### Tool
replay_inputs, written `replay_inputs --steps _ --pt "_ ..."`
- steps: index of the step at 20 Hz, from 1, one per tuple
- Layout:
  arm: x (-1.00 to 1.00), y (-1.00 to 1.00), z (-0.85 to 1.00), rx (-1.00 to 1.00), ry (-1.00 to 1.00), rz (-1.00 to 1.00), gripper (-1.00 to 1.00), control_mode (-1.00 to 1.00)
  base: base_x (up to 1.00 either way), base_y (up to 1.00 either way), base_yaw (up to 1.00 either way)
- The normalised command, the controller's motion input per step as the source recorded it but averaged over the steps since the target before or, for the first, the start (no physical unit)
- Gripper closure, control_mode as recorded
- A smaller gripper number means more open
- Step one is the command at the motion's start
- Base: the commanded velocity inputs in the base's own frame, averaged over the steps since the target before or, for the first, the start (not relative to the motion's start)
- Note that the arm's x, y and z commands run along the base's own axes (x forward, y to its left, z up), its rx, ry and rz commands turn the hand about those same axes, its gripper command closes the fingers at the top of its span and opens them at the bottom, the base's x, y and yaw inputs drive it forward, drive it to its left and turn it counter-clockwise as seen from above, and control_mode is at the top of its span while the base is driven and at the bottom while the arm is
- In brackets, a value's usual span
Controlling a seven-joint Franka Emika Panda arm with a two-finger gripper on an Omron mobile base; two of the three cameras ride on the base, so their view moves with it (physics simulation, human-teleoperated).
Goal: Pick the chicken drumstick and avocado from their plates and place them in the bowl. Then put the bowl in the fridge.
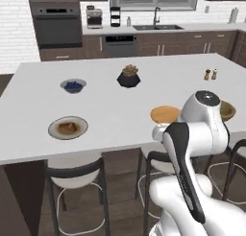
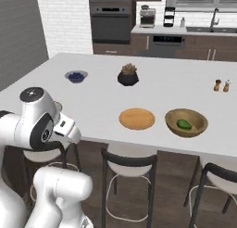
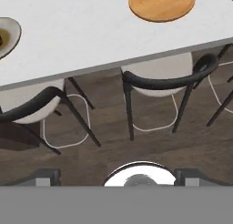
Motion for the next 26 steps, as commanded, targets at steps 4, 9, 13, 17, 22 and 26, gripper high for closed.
replay_inputs --steps 4,9,13,17,22,26 --pt "0.00 0.00 0.00 0.00 0.00 0.00 -1.00 1.00 -0.69 1.00 0.06" --pt "0.00 0.00 0.00 0.00 0.00 0.00 -1.00 1.00 0.21 1.00 0.00" --pt "0.00 0.00 0.00 0.00 0.00 0.00 -1.00 1.00 0.91 0.74 0.00" --pt "0.00 0.00 0.00 0.00 0.00 0.00 -1.00 1.00 1.00 -0.03 0.00" --pt "0.80 -0.14 -0.05 0.00 0.16 0.04 -1.00 -1.00 0.20 -0.09 0.01" --pt "1.00 -0.05 -0.35 0.00 0.22 0.09 -1.00 -1.00 0.00 0.00 0.00"
